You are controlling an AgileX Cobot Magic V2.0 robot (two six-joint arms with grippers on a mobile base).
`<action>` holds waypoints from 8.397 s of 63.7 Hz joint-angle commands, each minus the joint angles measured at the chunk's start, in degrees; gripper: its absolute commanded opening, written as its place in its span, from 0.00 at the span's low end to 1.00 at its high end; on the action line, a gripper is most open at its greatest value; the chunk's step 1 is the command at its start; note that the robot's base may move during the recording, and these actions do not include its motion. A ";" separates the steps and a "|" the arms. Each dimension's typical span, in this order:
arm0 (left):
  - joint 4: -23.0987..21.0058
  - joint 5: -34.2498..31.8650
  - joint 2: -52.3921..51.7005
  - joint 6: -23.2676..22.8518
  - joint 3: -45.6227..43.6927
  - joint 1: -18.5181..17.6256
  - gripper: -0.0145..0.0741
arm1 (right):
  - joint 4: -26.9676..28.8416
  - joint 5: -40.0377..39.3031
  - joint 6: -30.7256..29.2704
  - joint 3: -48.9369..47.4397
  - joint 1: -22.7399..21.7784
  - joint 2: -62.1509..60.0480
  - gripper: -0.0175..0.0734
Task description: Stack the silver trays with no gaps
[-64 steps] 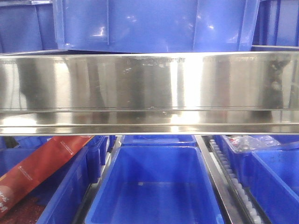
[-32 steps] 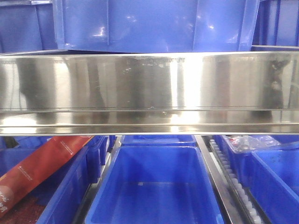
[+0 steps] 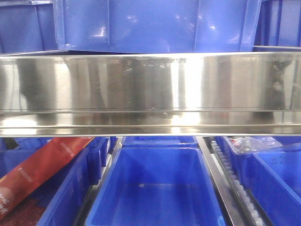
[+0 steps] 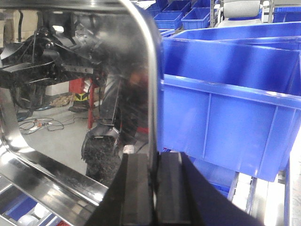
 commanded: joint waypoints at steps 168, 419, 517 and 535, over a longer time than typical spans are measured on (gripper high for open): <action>1.32 1.07 -1.17 0.13 -0.22 0.73 0.14 | -1.40 -3.43 -0.47 -0.27 -0.59 -1.02 0.12; 1.32 1.57 -1.06 0.13 -0.22 0.76 0.14 | -1.40 -3.43 -0.47 -0.27 -0.59 -0.90 0.12; 1.32 0.06 -1.06 0.13 -0.22 0.76 0.14 | -0.61 -3.43 -0.47 -0.27 -0.59 -0.91 0.12; 0.36 0.06 -1.06 0.13 -0.22 0.64 0.14 | 0.73 -3.13 -0.47 -0.27 -0.59 -0.26 0.12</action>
